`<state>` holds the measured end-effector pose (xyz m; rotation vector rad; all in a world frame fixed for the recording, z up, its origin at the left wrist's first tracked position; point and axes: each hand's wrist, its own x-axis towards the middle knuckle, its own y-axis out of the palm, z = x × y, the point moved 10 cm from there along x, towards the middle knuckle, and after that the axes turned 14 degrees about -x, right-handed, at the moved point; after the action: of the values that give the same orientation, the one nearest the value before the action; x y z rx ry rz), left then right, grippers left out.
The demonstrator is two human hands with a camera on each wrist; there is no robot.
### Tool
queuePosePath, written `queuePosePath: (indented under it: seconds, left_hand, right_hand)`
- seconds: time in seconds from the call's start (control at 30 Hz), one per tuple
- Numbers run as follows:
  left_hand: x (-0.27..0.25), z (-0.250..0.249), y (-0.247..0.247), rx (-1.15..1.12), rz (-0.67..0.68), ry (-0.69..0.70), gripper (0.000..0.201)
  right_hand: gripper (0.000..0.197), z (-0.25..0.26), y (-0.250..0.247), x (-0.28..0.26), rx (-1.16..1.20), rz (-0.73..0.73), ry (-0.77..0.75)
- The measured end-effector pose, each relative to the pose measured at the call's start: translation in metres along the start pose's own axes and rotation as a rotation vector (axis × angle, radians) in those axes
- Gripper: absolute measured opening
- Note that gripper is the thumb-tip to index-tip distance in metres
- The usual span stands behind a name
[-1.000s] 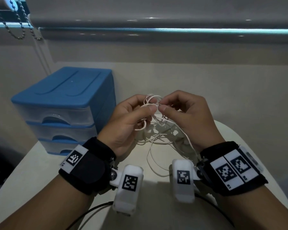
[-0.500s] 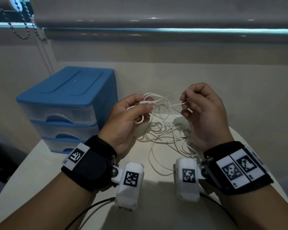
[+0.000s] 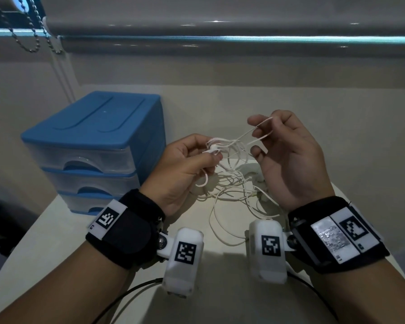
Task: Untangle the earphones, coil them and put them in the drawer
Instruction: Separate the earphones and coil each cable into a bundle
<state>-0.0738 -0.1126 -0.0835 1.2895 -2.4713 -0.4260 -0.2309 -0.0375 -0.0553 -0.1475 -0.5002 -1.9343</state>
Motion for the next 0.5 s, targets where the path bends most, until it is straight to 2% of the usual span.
queuePosePath:
  seconds: [0.2, 0.5]
  left_hand:
    - [0.002, 0.000, -0.011, 0.047, -0.075, 0.000, 0.015]
    - [0.001, 0.000, -0.003, -0.188, -0.026, -0.042, 0.020]
  right_hand:
    - [0.019, 0.001, 0.001, 0.002, 0.168, 0.005, 0.032]
    - [0.018, -0.005, 0.006, 0.000, 0.323, 0.092, 0.119]
